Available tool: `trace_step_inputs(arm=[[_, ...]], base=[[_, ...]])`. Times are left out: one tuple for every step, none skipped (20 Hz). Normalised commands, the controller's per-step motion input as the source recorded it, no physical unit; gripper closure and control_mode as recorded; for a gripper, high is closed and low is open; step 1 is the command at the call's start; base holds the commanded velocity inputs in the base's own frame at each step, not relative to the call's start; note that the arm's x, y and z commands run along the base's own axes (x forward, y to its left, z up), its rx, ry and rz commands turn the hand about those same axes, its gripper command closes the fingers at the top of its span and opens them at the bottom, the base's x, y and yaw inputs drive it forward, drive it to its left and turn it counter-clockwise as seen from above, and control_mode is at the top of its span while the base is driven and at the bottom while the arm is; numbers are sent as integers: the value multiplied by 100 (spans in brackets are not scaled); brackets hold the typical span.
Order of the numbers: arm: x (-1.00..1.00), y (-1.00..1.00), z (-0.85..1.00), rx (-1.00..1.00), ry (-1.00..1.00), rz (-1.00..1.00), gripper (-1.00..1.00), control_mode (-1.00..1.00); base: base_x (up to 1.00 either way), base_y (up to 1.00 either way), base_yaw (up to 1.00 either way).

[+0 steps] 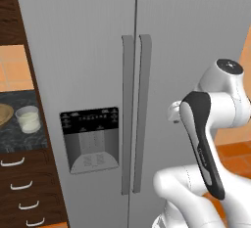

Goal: Grab a lemon wedge from the fridge and one ice cube from the ice bowl, and put them in the glass of lemonade.

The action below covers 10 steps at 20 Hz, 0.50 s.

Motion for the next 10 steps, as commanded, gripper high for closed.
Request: trace_step_inputs(arm=[[53,-13,0,6,-13,0,-100,-100],[51,-15,0,6,-9,0,-100,-100],[61,-14,0,6,-2,0,-100,-100],[67,-8,0,5,0,0,-100,-100],[61,-7,0,5,0,0,-100,-100],[47,-4,0,1,0,0,-100,-100],[27,0,0,0,0,0,-100,-100],[20,0,0,0,0,0,-100,-100],[14,0,0,0,0,0,-100,-100],[8,0,0,0,0,0,-100,-100]], base=[[0,0,0],[0,0,0],[0,0,0],[0,0,0],[0,0,0],[0,0,0],[0,0,0],[0,0,0],[0,0,0],[0,0,0]])
